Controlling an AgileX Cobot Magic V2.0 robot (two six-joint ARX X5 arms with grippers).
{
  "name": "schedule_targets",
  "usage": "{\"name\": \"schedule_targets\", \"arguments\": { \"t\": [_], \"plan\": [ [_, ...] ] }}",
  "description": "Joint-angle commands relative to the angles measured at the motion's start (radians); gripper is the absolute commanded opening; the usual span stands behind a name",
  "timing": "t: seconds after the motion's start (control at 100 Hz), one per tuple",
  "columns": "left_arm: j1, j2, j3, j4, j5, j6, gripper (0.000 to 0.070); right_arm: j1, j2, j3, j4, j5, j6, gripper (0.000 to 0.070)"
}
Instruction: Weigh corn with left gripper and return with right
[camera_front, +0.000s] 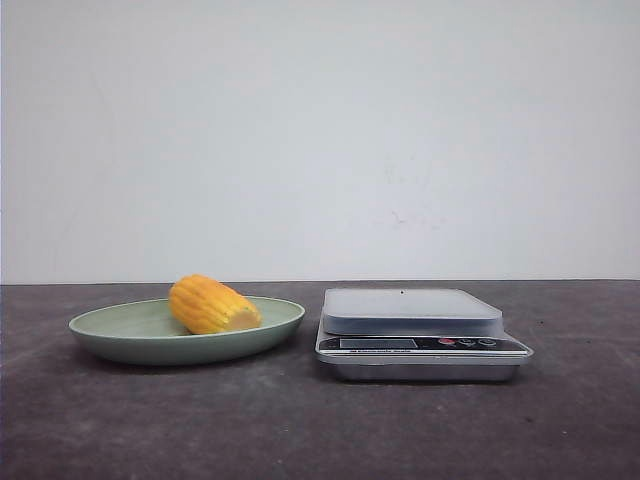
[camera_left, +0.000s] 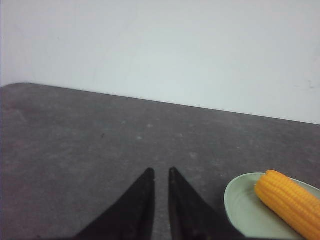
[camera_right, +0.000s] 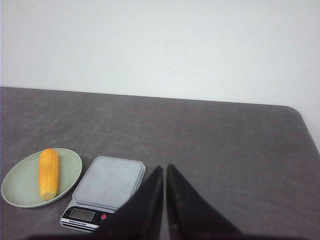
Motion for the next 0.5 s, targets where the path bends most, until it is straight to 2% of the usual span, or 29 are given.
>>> {"name": "schedule_targets", "arguments": {
  "t": [0.0, 0.24, 0.49],
  "plan": [
    [0.002, 0.000, -0.018, -0.019, 0.002, 0.015, 0.0000, 0.002, 0.003, 0.016, 0.012, 0.000, 0.000, 0.0004],
    [0.002, 0.000, -0.018, -0.173, 0.002, 0.032, 0.0000, 0.002, 0.003, 0.016, 0.012, 0.000, 0.000, 0.0004],
    [0.002, 0.001, -0.016, -0.171, 0.001, 0.032, 0.0000, 0.002, 0.003, 0.016, 0.012, 0.000, 0.000, 0.0005]
  ]
}}
